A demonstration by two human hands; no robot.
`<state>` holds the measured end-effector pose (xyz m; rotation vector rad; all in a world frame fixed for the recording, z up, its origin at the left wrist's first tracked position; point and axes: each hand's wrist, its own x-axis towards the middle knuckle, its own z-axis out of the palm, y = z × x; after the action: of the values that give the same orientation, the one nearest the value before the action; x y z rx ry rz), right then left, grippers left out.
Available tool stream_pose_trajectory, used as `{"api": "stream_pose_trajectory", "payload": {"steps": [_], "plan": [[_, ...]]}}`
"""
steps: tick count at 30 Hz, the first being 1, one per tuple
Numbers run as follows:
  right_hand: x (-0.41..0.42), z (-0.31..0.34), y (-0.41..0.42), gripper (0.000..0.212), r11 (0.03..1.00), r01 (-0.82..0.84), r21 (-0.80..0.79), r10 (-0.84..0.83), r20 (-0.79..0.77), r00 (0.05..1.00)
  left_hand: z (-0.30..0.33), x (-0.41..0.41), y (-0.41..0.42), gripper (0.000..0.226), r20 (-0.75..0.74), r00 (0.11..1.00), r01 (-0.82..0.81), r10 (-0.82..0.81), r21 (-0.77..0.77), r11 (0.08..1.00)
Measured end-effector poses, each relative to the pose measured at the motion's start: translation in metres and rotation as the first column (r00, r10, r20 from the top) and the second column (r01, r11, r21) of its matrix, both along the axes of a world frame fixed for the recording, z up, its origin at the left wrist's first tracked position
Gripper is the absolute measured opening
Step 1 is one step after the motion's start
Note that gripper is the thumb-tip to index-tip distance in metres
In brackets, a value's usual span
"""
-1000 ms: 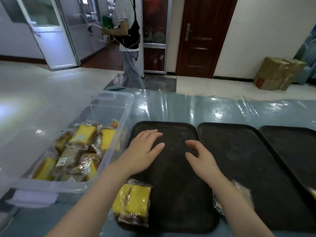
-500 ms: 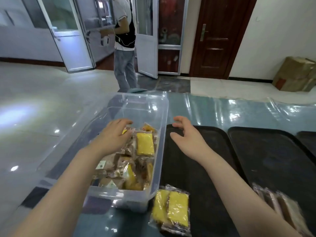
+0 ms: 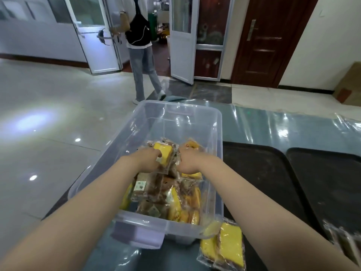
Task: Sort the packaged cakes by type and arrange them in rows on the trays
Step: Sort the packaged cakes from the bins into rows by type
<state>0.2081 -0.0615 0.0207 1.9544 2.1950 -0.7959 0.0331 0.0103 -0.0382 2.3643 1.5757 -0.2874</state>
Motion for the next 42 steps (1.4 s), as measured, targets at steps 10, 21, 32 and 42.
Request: {"api": "stream_pose_trajectory", "payload": {"steps": [10, 21, 32, 42], "plan": [[-0.009, -0.034, 0.050, 0.055, 0.983, 0.109, -0.147, -0.061, 0.296, 0.953, -0.025, -0.014, 0.018, 0.063, 0.096, 0.987, -0.126, 0.125, 0.003, 0.992], [-0.005, -0.055, 0.065, 0.077, 0.987, 0.160, 0.027, -0.162, 0.260, 0.952, -0.040, -0.017, 0.030, 0.062, -0.023, 0.984, -0.171, 0.175, 0.122, 0.978], [-0.007, -0.060, 0.066, 0.029, 0.999, 0.031, 0.035, -0.039, 0.288, 0.957, -0.038, -0.016, 0.034, 0.044, 0.074, 0.978, -0.197, 0.192, 0.054, 0.979], [-0.004, -0.068, 0.074, 0.020, 0.995, 0.060, 0.077, -0.079, 0.266, 0.961, -0.037, -0.025, 0.038, 0.032, 0.141, 0.960, -0.242, 0.241, -0.012, 0.970]]}}
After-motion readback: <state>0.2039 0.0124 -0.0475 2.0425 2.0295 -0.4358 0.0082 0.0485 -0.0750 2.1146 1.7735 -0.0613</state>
